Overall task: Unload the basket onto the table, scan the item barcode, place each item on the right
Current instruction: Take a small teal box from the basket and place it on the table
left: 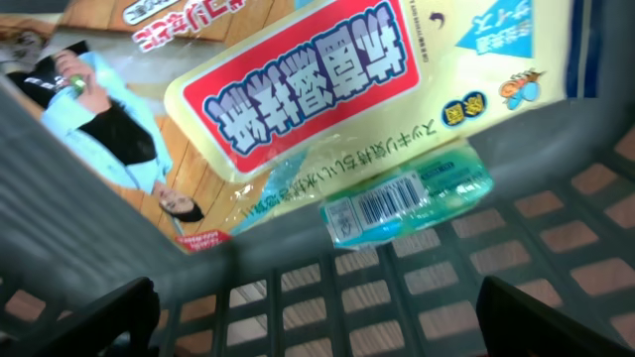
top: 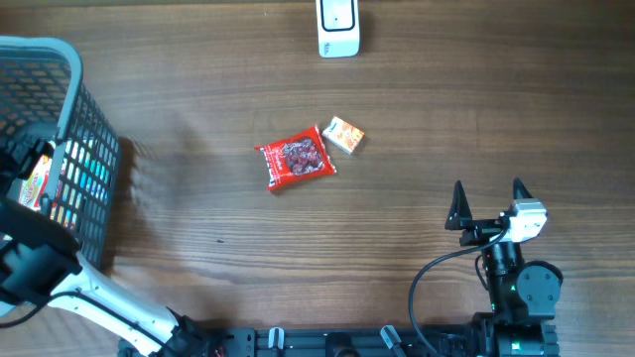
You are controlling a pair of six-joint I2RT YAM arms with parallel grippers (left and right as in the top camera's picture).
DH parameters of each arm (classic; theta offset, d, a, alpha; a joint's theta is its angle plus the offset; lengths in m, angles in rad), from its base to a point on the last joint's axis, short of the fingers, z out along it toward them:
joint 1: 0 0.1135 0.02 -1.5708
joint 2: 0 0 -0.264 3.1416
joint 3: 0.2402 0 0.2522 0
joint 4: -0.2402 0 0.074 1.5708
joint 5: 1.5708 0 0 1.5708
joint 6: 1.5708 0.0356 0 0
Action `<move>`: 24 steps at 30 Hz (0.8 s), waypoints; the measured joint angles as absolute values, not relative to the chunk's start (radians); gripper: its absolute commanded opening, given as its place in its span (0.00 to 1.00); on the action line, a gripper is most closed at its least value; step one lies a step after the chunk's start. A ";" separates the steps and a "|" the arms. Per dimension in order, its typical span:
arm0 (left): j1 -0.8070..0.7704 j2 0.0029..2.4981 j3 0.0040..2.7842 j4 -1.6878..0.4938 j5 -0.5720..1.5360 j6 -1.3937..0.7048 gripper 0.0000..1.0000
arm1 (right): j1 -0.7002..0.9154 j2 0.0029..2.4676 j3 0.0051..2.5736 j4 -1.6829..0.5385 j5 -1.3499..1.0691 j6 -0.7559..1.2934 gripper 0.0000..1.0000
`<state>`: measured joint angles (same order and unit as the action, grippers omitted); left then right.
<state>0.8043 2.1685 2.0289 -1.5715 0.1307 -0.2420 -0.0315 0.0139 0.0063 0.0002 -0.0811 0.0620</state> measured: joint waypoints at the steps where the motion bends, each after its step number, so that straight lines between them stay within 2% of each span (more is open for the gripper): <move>1: 0.804 2.179 2.029 -1.571 0.131 -0.238 0.97 | -0.031 0.014 0.006 0.000 -0.081 0.062 1.00; 6: 0.794 2.189 2.012 -1.559 0.148 -0.224 0.80 | -0.031 0.014 0.006 0.000 -0.081 0.062 1.00; 7: 0.790 2.189 1.992 -1.543 0.159 -0.221 0.75 | -0.031 0.014 0.006 0.000 -0.081 0.062 1.00; 8: 0.781 2.189 1.962 -1.516 0.168 -0.221 0.66 | -0.031 0.014 0.006 0.000 -0.081 0.062 1.00; 9: 0.773 2.189 1.934 -1.496 0.174 -0.223 0.64 | -0.031 0.014 0.006 0.000 -0.081 0.062 1.00; 14: 0.747 2.194 1.843 -1.443 0.189 -0.174 0.66 | -0.031 0.014 0.006 0.000 -0.081 0.062 1.00; 17: 0.747 2.194 1.842 -1.427 0.191 -0.140 0.73 | -0.031 0.014 0.006 0.000 -0.081 0.062 1.00; 19: 0.747 2.194 1.841 -1.408 0.193 -0.133 0.73 | -0.031 0.014 0.006 0.000 -0.081 0.062 1.00; 22: 0.747 2.194 1.821 -1.365 0.196 -0.131 0.67 | -0.031 0.014 0.006 0.000 -0.081 0.062 1.00; 23: 0.747 2.194 1.799 -1.335 0.203 -0.131 0.55 | -0.031 0.014 0.006 0.000 -0.081 0.062 1.00; 24: 0.747 2.194 1.780 -1.320 0.208 -0.128 0.24 | -0.031 0.014 0.006 0.000 -0.081 0.062 1.00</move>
